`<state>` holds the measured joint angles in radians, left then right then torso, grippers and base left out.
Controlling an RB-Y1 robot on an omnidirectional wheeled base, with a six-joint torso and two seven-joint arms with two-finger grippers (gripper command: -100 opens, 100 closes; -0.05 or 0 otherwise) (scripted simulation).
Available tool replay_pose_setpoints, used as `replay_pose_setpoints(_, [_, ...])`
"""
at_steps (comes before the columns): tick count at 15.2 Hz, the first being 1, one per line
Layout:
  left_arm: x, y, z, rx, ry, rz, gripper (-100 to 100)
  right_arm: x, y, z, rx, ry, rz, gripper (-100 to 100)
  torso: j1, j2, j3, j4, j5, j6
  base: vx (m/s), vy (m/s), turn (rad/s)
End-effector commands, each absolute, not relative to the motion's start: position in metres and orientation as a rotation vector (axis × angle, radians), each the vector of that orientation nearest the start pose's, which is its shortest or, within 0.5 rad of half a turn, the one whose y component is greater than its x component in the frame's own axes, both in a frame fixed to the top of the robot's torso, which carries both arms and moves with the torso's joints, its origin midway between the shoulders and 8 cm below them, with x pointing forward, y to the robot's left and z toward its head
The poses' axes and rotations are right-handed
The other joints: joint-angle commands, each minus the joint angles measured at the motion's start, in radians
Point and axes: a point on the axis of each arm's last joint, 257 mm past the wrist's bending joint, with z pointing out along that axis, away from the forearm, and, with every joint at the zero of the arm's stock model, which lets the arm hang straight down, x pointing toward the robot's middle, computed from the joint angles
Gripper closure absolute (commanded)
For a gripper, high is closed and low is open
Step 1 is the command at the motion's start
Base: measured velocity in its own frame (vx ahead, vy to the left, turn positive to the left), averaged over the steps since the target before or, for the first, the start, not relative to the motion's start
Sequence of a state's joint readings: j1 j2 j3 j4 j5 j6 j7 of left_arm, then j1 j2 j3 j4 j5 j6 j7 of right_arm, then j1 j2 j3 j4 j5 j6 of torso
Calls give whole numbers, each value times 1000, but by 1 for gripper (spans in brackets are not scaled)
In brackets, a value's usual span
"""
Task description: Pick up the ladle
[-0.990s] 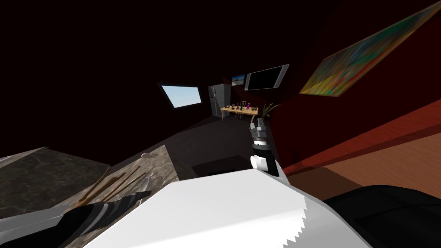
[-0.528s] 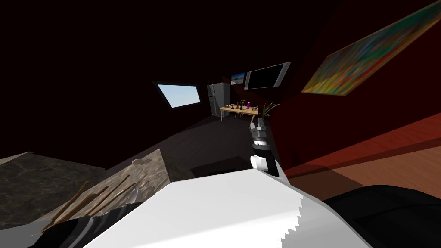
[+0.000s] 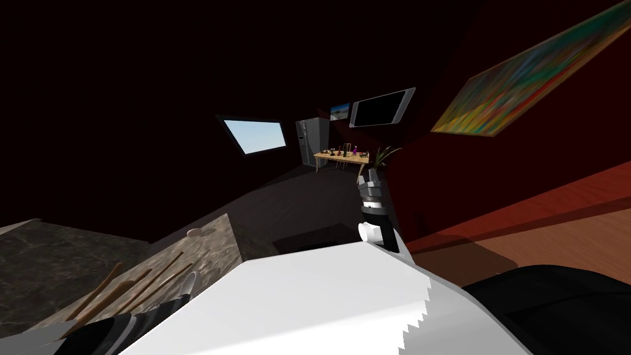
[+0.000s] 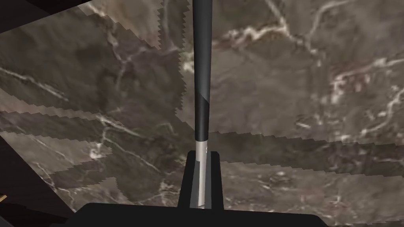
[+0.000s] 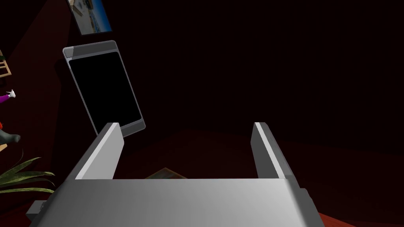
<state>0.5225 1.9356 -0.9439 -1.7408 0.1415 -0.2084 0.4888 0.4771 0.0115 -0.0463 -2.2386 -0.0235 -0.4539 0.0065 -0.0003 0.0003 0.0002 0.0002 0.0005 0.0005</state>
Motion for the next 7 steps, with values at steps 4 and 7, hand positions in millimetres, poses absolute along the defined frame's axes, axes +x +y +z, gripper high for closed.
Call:
replay_pose_setpoints(4, [68, 561, -339, -863, 2907, -78, 100, 357, -300, 5, 728, 629, 1257, 0, 0, 0, 0, 0, -1, 0, -3, 0, 14])
replay_pose_setpoints(7, [69, 562, -335, -859, 2909, -76, 100, 357, -300, 5, 728, 629, 1257, 0, 0, 0, 0, 0, -1, 0, -6, 3, 15])
